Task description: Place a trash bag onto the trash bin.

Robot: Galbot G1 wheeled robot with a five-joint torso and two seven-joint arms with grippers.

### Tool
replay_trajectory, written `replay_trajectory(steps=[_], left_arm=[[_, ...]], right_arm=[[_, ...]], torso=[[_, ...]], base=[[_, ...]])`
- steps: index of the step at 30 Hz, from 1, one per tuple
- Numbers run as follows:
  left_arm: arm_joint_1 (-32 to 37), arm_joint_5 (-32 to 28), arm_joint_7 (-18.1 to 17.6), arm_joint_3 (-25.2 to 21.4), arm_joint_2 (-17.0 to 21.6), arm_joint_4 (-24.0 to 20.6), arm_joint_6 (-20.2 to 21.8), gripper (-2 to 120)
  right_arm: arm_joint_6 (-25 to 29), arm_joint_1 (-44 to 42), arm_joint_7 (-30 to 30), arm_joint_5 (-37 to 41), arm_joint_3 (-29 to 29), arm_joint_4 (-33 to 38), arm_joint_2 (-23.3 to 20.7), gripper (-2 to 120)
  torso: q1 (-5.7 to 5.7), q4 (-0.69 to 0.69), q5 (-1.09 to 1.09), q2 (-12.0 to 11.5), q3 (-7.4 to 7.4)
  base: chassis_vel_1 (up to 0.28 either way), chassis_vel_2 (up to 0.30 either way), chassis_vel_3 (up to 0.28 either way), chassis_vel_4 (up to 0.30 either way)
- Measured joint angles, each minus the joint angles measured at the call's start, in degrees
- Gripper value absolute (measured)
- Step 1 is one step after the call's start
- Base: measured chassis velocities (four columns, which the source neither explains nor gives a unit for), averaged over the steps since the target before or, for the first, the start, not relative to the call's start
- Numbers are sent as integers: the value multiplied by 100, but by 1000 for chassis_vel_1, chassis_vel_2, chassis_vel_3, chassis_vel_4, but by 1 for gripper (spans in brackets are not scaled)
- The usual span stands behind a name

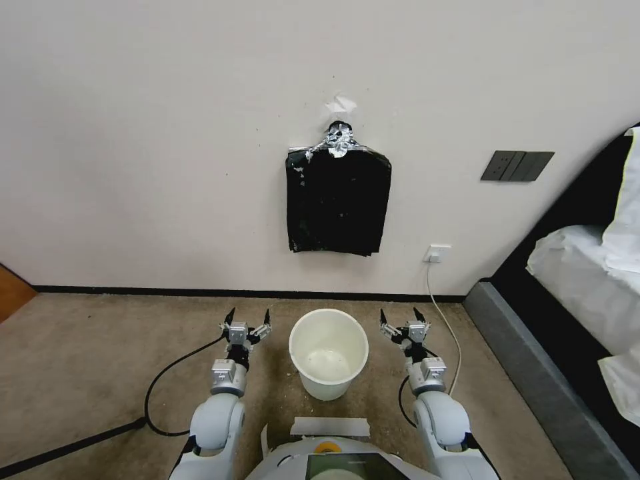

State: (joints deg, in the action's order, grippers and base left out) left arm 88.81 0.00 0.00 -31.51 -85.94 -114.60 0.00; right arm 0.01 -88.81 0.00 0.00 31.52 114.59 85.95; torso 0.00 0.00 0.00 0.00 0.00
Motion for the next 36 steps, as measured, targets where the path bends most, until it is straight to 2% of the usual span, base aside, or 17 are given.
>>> replay_trajectory(steps=[36], left_arm=[[-3, -55, -42, 1, 18, 25, -81, 100]], right_arm=[[107, -41, 69, -4, -1, 0, -12, 100]], torso=[[0, 1, 1, 0, 0]], base=[[0, 0, 0, 0]])
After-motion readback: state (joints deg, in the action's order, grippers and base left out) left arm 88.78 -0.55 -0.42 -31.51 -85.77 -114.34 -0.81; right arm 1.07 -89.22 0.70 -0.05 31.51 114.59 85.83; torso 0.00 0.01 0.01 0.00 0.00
